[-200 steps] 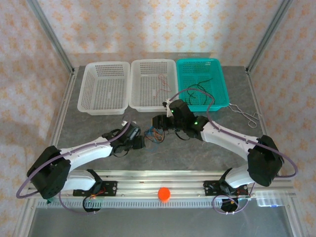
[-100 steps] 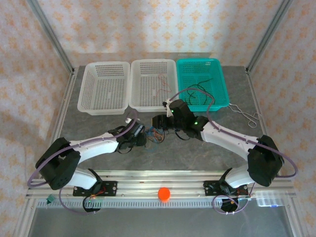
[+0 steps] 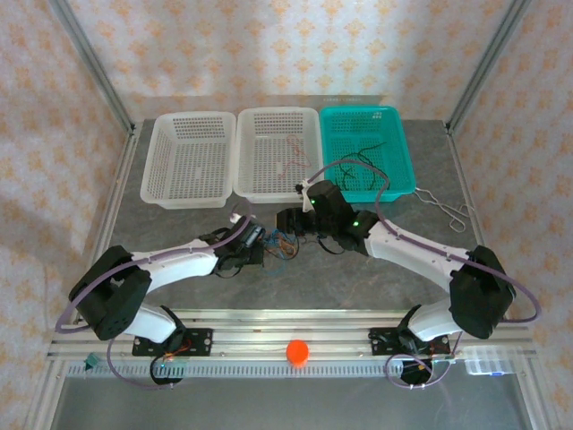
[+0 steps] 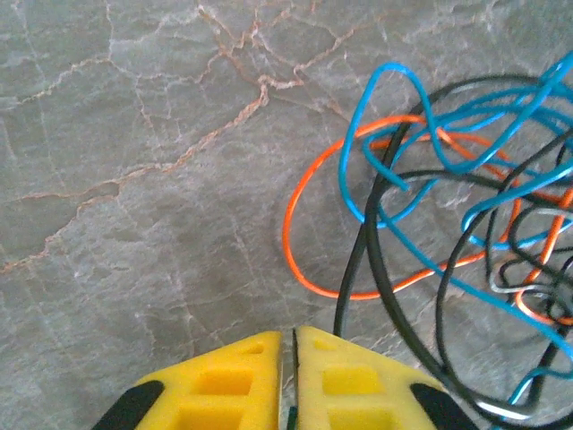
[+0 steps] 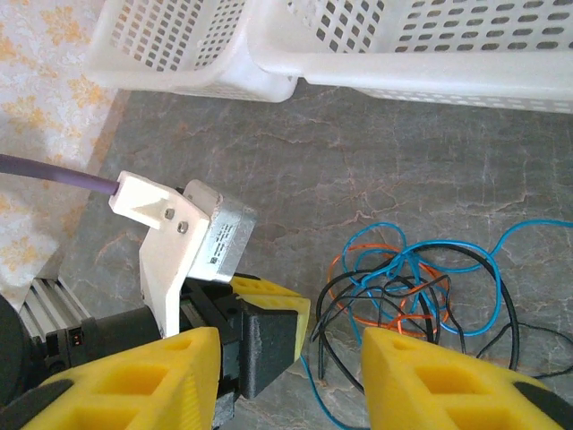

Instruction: Untangle the cables

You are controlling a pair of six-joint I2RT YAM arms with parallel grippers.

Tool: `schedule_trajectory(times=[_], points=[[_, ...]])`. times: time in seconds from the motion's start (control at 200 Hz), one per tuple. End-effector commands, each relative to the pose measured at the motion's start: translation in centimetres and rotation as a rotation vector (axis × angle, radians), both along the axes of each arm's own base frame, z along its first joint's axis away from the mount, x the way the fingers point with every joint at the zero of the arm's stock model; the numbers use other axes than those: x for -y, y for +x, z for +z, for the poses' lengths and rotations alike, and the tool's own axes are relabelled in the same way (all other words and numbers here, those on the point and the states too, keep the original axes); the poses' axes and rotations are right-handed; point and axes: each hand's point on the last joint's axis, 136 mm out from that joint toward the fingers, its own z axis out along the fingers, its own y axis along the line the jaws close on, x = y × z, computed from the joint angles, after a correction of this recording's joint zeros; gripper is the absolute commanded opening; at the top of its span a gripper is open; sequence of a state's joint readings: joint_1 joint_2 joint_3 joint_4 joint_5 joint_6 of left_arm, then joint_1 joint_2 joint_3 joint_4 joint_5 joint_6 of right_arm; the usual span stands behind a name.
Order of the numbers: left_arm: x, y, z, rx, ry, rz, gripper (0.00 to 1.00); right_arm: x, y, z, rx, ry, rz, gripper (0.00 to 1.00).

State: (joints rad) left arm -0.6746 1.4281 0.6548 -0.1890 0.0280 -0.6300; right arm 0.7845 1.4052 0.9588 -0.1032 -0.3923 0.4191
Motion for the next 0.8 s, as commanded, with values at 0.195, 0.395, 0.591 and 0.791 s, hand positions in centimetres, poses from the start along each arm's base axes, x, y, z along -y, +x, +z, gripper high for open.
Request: schedule_trajectory(times=[0.195,0.395,0.591,0.791], points=[[-0.3,1.1,5.9,0.161,-0.025,0.013,0.0,0.9,0.9,3.7,0.172,0.069,-0.05,0.52],[-0.5,0.7,11.4,0.3,-0.148,0.013,0.0,3.4,0.9,6.6,0.346,0.03,-0.083,0.68],[1.6,-0.1,16.8,0.39,-0.331,-0.071,0.0,4.2,-0.5,9.5,0.527,0.116,-0.042,1.0],[2.1,0.1,20.9,0.449,-0.387,-0.087,0.0,4.5,-1.2,9.2,0.58,0.087,0.002,1.0]])
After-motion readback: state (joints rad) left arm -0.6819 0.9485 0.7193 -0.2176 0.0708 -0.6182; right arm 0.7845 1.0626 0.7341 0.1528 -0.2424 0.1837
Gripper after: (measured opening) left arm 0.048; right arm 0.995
